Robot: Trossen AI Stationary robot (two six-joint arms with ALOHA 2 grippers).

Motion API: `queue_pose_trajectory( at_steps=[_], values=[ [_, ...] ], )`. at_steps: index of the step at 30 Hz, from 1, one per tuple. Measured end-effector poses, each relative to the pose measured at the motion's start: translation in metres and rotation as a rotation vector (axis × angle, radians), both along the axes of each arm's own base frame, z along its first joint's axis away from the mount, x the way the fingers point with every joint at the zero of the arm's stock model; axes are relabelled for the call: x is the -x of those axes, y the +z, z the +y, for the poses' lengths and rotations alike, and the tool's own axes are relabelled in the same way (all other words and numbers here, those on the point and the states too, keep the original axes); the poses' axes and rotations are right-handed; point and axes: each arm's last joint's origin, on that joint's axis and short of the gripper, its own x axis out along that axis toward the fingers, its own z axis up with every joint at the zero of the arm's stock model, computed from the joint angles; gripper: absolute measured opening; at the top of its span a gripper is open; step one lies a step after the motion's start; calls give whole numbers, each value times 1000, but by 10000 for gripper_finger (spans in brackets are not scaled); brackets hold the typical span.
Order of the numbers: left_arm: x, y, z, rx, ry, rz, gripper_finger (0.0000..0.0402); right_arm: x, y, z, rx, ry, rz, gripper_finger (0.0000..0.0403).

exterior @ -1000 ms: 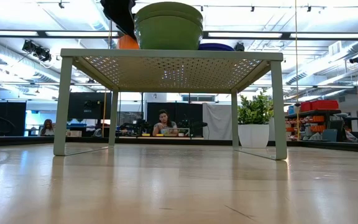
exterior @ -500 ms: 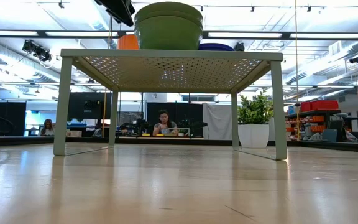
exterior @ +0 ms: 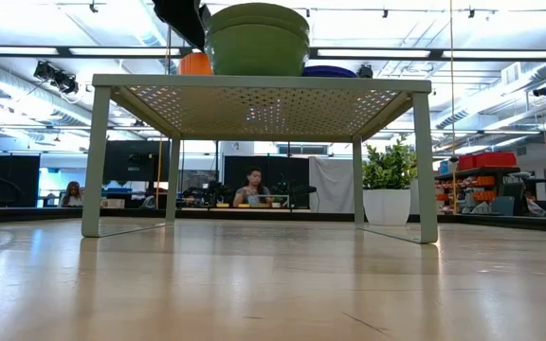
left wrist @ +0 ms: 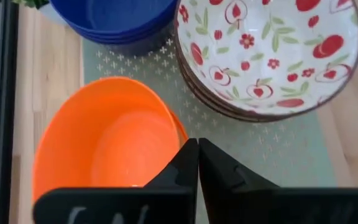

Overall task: Pick & Place Mini bowls
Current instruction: Stack the orange bowl on top of the orange bowl on the shelf, then return to Home Position

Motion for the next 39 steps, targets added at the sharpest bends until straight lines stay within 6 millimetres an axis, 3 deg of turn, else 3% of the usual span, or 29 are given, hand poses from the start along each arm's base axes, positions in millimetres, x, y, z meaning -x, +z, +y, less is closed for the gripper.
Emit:
queue_pose_trajectory(
  at_steps=[6, 10, 23, 29, 33, 39],
  values=[
    [15, 19, -3, -33, 6, -108, 5, 0, 0, 0, 1, 0, 1, 107],
    [19, 22, 0, -89, 75, -107, 6, 0, 0, 0, 1, 0, 1, 107],
    [-4, -4, 4, -44, 68, 14, 4, 0, 0, 0, -3, 0, -3, 107],
    [-6, -5, 3, -36, 37, 19, 7, 0, 0, 0, -1, 0, -1, 107],
    [8, 7, 1, -44, 33, -17, 4, 0, -1, 0, -1, -5, 10, 107],
    [43, 32, -10, -8, 9, -140, 3, 4, -9, -4, 30, -48, 128, 107]
  ],
)
